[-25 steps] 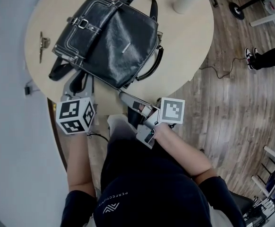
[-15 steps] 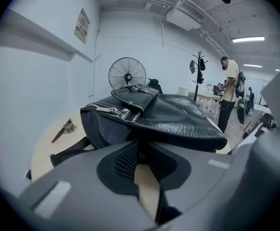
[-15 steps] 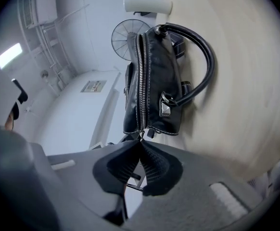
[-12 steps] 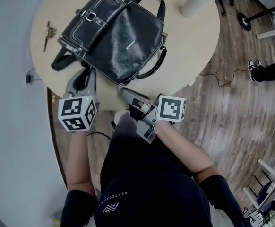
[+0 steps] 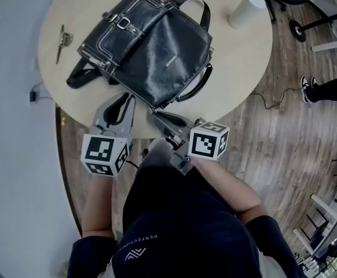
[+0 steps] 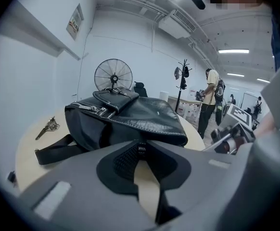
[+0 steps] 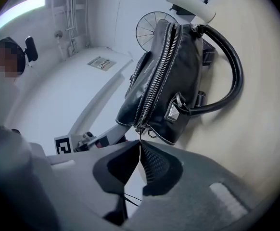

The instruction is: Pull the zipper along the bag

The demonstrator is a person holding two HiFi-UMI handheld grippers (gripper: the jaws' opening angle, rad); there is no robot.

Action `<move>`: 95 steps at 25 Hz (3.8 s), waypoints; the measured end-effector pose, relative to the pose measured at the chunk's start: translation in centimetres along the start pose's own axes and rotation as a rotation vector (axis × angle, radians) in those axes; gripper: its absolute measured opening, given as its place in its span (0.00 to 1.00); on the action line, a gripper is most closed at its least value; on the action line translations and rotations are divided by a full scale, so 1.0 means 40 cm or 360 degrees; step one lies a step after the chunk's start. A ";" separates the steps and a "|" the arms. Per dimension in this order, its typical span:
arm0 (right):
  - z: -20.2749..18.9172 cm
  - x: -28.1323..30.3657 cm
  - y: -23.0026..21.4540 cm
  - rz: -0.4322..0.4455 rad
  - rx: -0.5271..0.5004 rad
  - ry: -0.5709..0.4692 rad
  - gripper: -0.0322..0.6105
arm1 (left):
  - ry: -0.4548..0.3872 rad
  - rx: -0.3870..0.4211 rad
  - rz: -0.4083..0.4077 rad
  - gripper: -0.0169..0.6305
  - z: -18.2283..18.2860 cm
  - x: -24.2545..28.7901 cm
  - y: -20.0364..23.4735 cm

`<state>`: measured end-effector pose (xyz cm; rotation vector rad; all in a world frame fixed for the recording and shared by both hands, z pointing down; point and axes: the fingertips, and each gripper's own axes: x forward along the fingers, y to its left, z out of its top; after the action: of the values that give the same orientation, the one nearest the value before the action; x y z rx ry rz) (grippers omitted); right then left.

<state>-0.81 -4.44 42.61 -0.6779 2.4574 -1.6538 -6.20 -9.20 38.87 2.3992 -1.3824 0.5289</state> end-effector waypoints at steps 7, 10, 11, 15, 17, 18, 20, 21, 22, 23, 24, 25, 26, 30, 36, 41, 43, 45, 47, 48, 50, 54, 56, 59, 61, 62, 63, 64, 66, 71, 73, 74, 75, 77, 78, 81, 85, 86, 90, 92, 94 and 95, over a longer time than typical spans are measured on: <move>0.000 0.012 -0.012 -0.0087 -0.0081 -0.0064 0.07 | 0.0052 0.0117 -0.0217 0.05 -0.035 0.010 -0.057; -0.003 0.016 -0.017 -0.0160 -0.0241 -0.0054 0.07 | 0.0026 0.0126 -0.0243 0.06 -0.033 0.011 -0.057; -0.002 0.017 -0.020 -0.0190 -0.0303 -0.0048 0.07 | 0.0016 0.0106 -0.0253 0.06 -0.031 0.010 -0.055; -0.003 0.022 -0.026 -0.0301 -0.0493 -0.0032 0.07 | -0.0025 0.0072 -0.0266 0.06 -0.016 0.003 -0.044; -0.004 0.025 -0.026 -0.0336 -0.0525 -0.0042 0.08 | -0.0043 0.0070 -0.0275 0.06 -0.011 -0.004 -0.039; -0.003 0.027 -0.026 -0.0356 -0.0535 -0.0052 0.08 | -0.0050 0.0069 -0.0281 0.06 -0.011 -0.007 -0.037; -0.004 0.029 -0.026 -0.0392 -0.0555 -0.0071 0.09 | -0.0063 0.0065 -0.0292 0.06 -0.013 -0.016 -0.032; -0.004 0.030 -0.026 -0.0405 -0.0565 -0.0080 0.11 | -0.0071 0.0060 -0.0298 0.06 -0.013 -0.021 -0.028; -0.002 0.032 -0.026 -0.0417 -0.0576 -0.0090 0.12 | -0.0080 0.0054 -0.0304 0.06 -0.014 -0.025 -0.024; -0.001 0.033 -0.026 -0.0431 -0.0588 -0.0102 0.12 | -0.0089 0.0050 -0.0308 0.06 -0.015 -0.029 -0.019; 0.000 0.035 -0.026 -0.0450 -0.0599 -0.0112 0.13 | -0.0096 0.0046 -0.0312 0.06 -0.016 -0.033 -0.015; -0.001 0.038 -0.024 -0.0471 -0.0610 -0.0120 0.14 | -0.0101 0.0042 -0.0315 0.06 -0.019 -0.037 -0.010; -0.004 0.043 -0.020 -0.0496 -0.0620 -0.0124 0.18 | -0.0106 0.0035 -0.0317 0.06 -0.022 -0.042 -0.007; -0.010 0.057 -0.013 -0.0657 -0.0615 -0.0133 0.33 | -0.0122 0.0011 -0.0320 0.06 -0.026 -0.056 -0.003; -0.004 0.042 -0.024 -0.0869 -0.0557 -0.0157 0.36 | -0.0160 -0.0005 -0.0286 0.06 -0.019 -0.066 0.009; -0.001 0.031 -0.013 -0.0843 -0.0522 -0.0165 0.34 | -0.0179 -0.0025 -0.0253 0.06 -0.015 -0.071 0.001; 0.004 0.039 0.007 -0.0814 -0.0536 -0.0172 0.31 | -0.0178 -0.0024 -0.0251 0.06 -0.015 -0.073 -0.005; 0.012 0.047 0.009 -0.0847 -0.0546 -0.0182 0.33 | -0.0177 -0.0025 -0.0248 0.06 -0.017 -0.075 -0.007; 0.018 0.051 -0.003 -0.0913 -0.0541 -0.0202 0.37 | -0.0178 -0.0034 -0.0243 0.06 -0.021 -0.080 -0.003; 0.020 0.055 -0.005 -0.0929 -0.0536 -0.0219 0.37 | -0.0179 -0.0039 -0.0239 0.06 -0.023 -0.083 0.001; 0.025 0.065 -0.001 -0.0928 -0.0521 -0.0263 0.36 | -0.0179 -0.0049 -0.0228 0.06 -0.027 -0.090 0.014; 0.045 0.066 -0.003 -0.0943 -0.0439 -0.0364 0.32 | -0.0182 -0.0083 -0.0216 0.06 -0.032 -0.103 0.037; 0.049 0.063 -0.007 -0.0956 -0.0429 -0.0389 0.30 | -0.0180 -0.0083 -0.0214 0.06 -0.034 -0.108 0.046; 0.049 0.056 -0.016 -0.0981 -0.0452 -0.0405 0.25 | -0.0171 -0.0080 -0.0214 0.06 -0.041 -0.110 0.055; 0.049 0.049 -0.022 -0.0994 -0.0469 -0.0411 0.19 | -0.0164 -0.0081 -0.0222 0.06 -0.044 -0.109 0.057; 0.049 0.046 -0.024 -0.0998 -0.0480 -0.0412 0.17 | -0.0160 -0.0081 -0.0227 0.06 -0.046 -0.108 0.057; 0.050 0.045 -0.025 -0.1002 -0.0495 -0.0410 0.15 | -0.0155 -0.0079 -0.0232 0.06 -0.047 -0.106 0.057; 0.051 0.045 -0.026 -0.1007 -0.0511 -0.0408 0.14 | -0.0150 -0.0077 -0.0237 0.06 -0.049 -0.104 0.055; 0.051 0.043 -0.028 -0.1018 -0.0552 -0.0401 0.11 | -0.0141 -0.0076 -0.0249 0.06 -0.053 -0.100 0.050; 0.039 0.042 -0.017 -0.1022 -0.0748 -0.0316 0.07 | -0.0158 -0.0075 -0.0262 0.06 -0.043 -0.091 0.039; 0.035 0.038 -0.010 -0.1012 -0.0819 -0.0284 0.07 | -0.0188 -0.0088 -0.0257 0.06 -0.025 -0.088 0.039; 0.034 0.036 -0.009 -0.1007 -0.0850 -0.0267 0.07 | -0.0205 -0.0099 -0.0253 0.06 -0.015 -0.085 0.040; 0.033 0.036 -0.007 -0.1000 -0.0873 -0.0251 0.07 | -0.0220 -0.0111 -0.0249 0.05 -0.005 -0.082 0.041; 0.032 0.037 -0.006 -0.0978 -0.0884 -0.0225 0.07 | -0.0238 -0.0135 -0.0242 0.05 0.013 -0.073 0.038; 0.031 0.037 -0.006 -0.0966 -0.0878 -0.0216 0.07 | -0.0240 -0.0142 -0.0238 0.06 0.019 -0.068 0.035; 0.028 0.036 -0.005 -0.0931 -0.0868 -0.0191 0.07 | -0.0213 -0.0137 -0.0227 0.07 0.026 -0.049 0.019; 0.025 0.035 -0.004 -0.0881 -0.0884 -0.0143 0.07 | -0.0193 -0.0218 -0.0244 0.12 0.040 -0.027 0.000; 0.024 0.034 -0.003 -0.0869 -0.0888 -0.0130 0.07 | -0.0198 -0.0255 -0.0250 0.13 0.047 -0.023 -0.002; 0.019 0.031 0.000 -0.0825 -0.0906 -0.0081 0.07 | -0.0183 -0.0333 -0.0219 0.19 0.065 -0.007 0.003; 0.017 0.030 0.000 -0.0799 -0.0914 -0.0056 0.07 | -0.0158 -0.0347 -0.0182 0.19 0.061 -0.001 0.005; 0.016 0.029 0.001 -0.0768 -0.0914 -0.0032 0.07 | -0.0151 -0.0362 -0.0149 0.19 0.059 0.001 0.006; 0.016 0.029 0.001 -0.0752 -0.0911 -0.0021 0.07 | -0.0151 -0.0366 -0.0132 0.18 0.058 0.002 0.005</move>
<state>-1.64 -5.46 42.49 -1.4188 2.9363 -1.0023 -5.98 -10.41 36.87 2.3070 -1.2968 0.2237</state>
